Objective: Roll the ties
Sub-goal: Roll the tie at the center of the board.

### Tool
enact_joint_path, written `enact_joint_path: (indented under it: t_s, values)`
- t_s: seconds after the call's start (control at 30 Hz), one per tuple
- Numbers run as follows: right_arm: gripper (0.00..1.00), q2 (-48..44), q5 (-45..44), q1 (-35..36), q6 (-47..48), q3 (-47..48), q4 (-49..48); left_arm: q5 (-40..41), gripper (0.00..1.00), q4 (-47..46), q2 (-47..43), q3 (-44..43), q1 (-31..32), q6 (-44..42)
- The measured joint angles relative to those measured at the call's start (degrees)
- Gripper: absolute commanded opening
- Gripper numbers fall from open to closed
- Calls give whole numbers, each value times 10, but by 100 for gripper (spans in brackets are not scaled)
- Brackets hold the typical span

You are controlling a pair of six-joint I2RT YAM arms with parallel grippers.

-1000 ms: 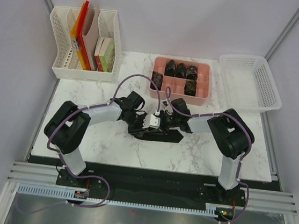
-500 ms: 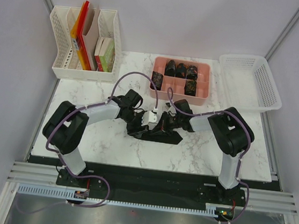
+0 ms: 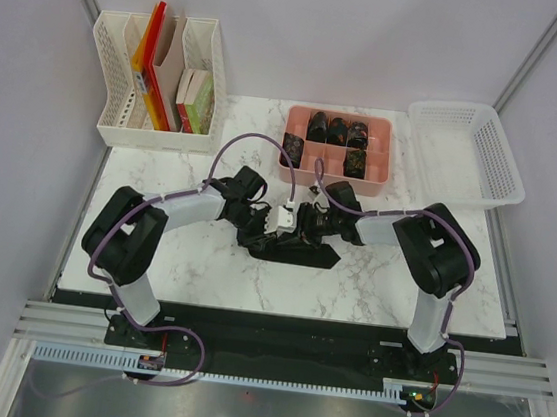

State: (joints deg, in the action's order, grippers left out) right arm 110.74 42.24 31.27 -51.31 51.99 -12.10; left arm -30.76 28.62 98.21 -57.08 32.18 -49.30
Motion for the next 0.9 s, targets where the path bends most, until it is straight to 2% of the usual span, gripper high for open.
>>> enact_joint_path:
  t_s: [0.1, 0.27, 0.73, 0.9]
  values:
    - [53, -18, -1, 0, -16, -8, -9, 0, 22, 0, 0, 0, 0, 0]
    - [57, -22, -4, 1, -50, -24, -29, 0, 23, 0, 0, 0, 0, 0]
    - [58, -38, -5, 12, -107, -44, -89, 1, 23, 0, 0, 0, 0, 0]
    - [54, -38, -7, 26, -115, -43, -110, 1, 24, 0, 0, 0, 0, 0]
